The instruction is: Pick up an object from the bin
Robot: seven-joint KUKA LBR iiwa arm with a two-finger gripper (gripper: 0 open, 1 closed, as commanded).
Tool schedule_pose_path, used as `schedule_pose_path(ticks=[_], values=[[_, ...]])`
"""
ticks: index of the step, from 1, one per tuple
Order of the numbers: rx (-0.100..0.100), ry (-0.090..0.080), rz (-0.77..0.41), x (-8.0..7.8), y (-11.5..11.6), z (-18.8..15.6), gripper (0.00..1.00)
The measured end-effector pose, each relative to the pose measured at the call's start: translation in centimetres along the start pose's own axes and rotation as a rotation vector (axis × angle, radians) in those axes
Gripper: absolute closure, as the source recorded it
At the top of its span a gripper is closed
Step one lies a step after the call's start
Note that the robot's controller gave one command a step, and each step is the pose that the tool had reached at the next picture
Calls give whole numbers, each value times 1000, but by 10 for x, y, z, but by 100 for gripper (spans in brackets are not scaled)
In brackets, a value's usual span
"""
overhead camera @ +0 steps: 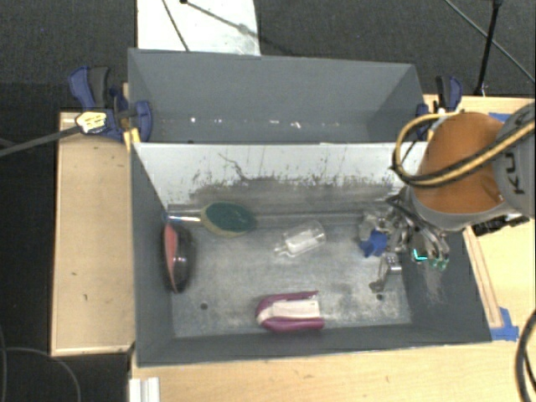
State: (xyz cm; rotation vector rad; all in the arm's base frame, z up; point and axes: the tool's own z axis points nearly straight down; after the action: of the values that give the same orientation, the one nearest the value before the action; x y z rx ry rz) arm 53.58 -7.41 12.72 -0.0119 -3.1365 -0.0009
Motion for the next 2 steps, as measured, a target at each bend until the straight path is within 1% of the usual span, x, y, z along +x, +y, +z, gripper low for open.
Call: schedule_pose_path(ticks=[1, 2], values=[[1, -14, 12, -49, -68, 48, 0], [-1, -19, 129, -58, -40, 52, 0]])
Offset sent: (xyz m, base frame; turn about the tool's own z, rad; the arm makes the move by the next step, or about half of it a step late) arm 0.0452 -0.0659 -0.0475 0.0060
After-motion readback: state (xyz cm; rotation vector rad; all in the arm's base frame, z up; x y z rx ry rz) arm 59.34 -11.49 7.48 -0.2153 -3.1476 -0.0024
